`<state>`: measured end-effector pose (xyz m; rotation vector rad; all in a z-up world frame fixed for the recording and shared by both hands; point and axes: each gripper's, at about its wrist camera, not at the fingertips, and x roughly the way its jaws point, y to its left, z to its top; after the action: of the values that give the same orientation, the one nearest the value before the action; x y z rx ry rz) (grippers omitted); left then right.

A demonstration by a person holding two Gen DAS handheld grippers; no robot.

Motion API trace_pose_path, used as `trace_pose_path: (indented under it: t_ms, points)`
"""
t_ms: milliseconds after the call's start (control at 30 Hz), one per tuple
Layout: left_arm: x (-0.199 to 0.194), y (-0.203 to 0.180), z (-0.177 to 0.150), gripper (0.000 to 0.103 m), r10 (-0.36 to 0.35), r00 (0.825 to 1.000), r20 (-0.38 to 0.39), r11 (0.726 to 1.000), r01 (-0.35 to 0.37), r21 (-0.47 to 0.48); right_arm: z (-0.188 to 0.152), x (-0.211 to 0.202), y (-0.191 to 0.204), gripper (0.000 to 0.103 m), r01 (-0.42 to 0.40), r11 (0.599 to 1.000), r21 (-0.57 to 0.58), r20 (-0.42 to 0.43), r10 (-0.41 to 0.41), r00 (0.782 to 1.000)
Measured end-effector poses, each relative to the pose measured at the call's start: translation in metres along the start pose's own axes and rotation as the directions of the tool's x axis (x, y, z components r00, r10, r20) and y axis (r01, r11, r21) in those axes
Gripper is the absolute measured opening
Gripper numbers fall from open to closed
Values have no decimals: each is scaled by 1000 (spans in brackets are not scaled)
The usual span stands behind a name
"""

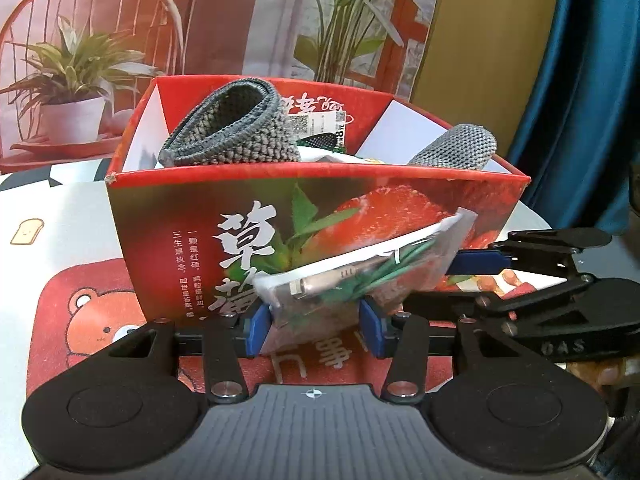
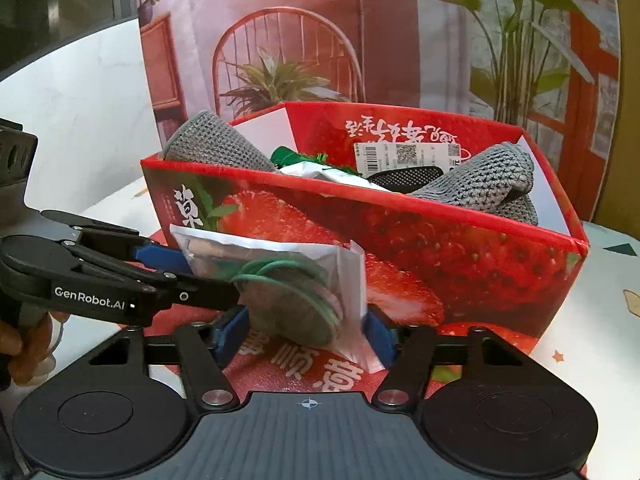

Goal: Organize soft objects
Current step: 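Lift the clear bag of green cables with both tools over the box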

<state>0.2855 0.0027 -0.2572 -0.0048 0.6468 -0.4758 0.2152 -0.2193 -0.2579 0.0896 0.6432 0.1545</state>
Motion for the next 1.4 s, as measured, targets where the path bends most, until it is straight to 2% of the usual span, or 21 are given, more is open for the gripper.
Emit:
trace_pose_path:
  t_ms: [67,100,167,233,267,567,800,1000,1200,1333,1400]
  points:
    - [-3,0,-1,50,0,1000,5,1000,0,0,1,0,-1,35,4,1000,-1,-3,-4,1000]
    - [-5,0,0,50,1,1000,6,1000,-1,-3,1,-1,-1,32,9,1000,-4,-3,-9,1000]
    - [-9,2,0,49,5,1000,14,1000,-5,-10,2,-2,-1,16,16,1000,-2,-3,-16,1000]
    - [-15,3,1,47,1,1000,24,1000,-1,-22,2,-5,-2,6,21,1000,3,2,-21,1000]
    - [-18,3,2,47,-5,1000,29,1000,5,-23,2,-7,-1,5,17,1000,5,11,-17,1000]
    - [-54,-7,20,45,-18,993,117,1000,19,-8,17,-45,2,1,7,1000,5,129,-7,992]
    - [-76,-20,53,45,-19,976,219,1000,14,25,43,-73,0,1,5,1000,4,242,-6,970]
    - [-81,-27,85,45,-29,959,282,999,16,49,65,-82,-8,1,15,1000,14,298,-19,954]
    - [-62,-26,114,44,-56,964,261,997,40,66,86,-71,-24,0,18,999,46,312,-31,950]
    - [-32,-18,129,42,-56,980,189,998,47,51,100,-50,-29,0,15,999,38,287,-25,958]
    - [-17,-11,131,42,-32,987,157,999,27,31,105,-36,-29,0,24,999,28,256,-30,966]
